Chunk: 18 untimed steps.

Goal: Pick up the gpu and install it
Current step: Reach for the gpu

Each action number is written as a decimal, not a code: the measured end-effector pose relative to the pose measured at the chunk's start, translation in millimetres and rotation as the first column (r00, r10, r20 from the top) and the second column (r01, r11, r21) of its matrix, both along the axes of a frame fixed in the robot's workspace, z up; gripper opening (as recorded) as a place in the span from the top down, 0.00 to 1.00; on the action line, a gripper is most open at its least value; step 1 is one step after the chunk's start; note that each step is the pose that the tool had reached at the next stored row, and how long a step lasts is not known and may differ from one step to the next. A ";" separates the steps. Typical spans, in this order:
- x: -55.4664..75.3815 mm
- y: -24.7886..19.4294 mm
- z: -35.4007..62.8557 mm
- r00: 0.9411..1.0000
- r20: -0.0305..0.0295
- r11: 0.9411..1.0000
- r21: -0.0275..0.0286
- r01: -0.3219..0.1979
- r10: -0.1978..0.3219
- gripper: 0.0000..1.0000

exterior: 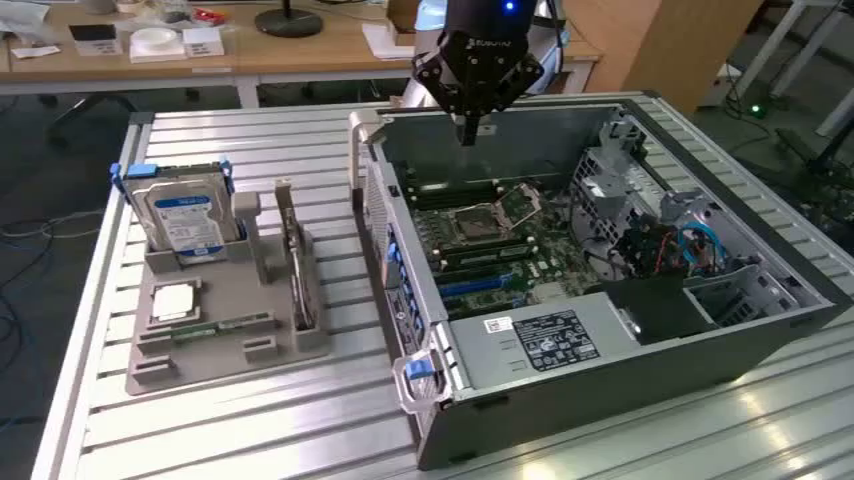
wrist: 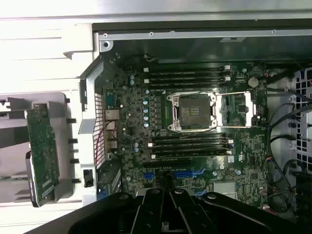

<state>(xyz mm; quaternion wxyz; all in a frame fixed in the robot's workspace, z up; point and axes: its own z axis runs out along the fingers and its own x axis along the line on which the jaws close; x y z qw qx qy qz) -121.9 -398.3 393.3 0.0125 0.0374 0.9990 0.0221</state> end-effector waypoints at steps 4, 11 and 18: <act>-2.2 0.0 0.0 1.000 0.000 1.000 0.000 0.000 0.000 0.90; -21.0 -0.6 0.0 1.000 0.000 1.000 0.000 0.000 0.000 0.90; -39.0 -1.2 0.0 1.000 0.000 1.000 0.000 0.000 0.000 0.90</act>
